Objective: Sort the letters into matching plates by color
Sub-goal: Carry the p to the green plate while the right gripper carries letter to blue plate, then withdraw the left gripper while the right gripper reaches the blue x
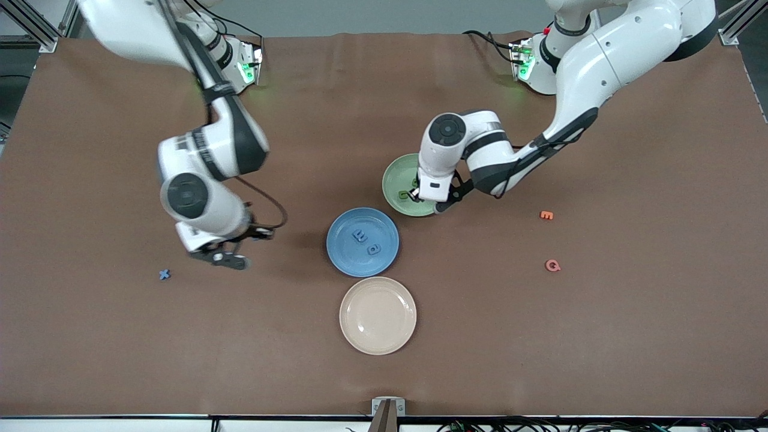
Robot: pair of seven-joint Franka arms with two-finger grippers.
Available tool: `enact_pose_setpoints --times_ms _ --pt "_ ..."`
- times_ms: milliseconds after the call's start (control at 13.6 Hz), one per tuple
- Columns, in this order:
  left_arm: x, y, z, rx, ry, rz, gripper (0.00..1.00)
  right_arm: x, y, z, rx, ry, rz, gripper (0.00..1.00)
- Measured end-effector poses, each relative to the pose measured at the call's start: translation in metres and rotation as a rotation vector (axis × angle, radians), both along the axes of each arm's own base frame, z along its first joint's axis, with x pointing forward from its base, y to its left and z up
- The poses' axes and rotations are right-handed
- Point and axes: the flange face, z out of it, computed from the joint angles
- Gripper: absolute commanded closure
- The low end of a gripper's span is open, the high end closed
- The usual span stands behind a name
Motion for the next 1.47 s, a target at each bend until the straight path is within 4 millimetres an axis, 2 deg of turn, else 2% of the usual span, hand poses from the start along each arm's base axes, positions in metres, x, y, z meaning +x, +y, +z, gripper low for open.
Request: enact_pose_setpoints --times_ms 74,221,368,516,663,811,958,1253,1474 --pt "-0.005 -0.006 0.001 0.000 -0.003 0.002 0.00 -0.004 0.032 -0.011 0.003 -0.015 -0.033 0.84" --pt "0.000 -0.007 0.004 -0.005 -0.012 0.018 0.00 -0.008 0.075 -0.043 0.022 -0.056 -0.081 0.84" --pt "0.022 0.000 0.012 -0.016 -0.034 0.054 0.00 -0.009 0.099 -0.074 0.053 -0.099 -0.108 0.85" --pt "0.058 0.017 0.027 -0.035 -0.071 0.089 0.00 -0.010 0.117 -0.090 0.088 -0.123 -0.138 0.85" --pt "0.101 0.047 0.044 -0.033 -0.111 0.069 0.00 -0.010 0.134 -0.090 0.115 -0.127 -0.164 0.85" --pt "0.140 0.085 0.059 -0.005 -0.138 0.023 0.00 -0.012 0.154 -0.088 0.152 -0.122 -0.175 0.85" --pt "0.173 0.124 0.073 0.019 -0.158 -0.028 0.00 -0.020 0.173 -0.088 0.170 -0.117 -0.167 0.84" --pt "0.227 0.197 0.104 0.037 -0.219 -0.153 0.00 -0.038 0.196 -0.098 0.164 -0.104 -0.156 0.81" --pt "0.253 0.249 0.121 0.069 -0.235 -0.234 0.00 -0.044 0.202 -0.102 0.156 -0.095 -0.146 0.76"
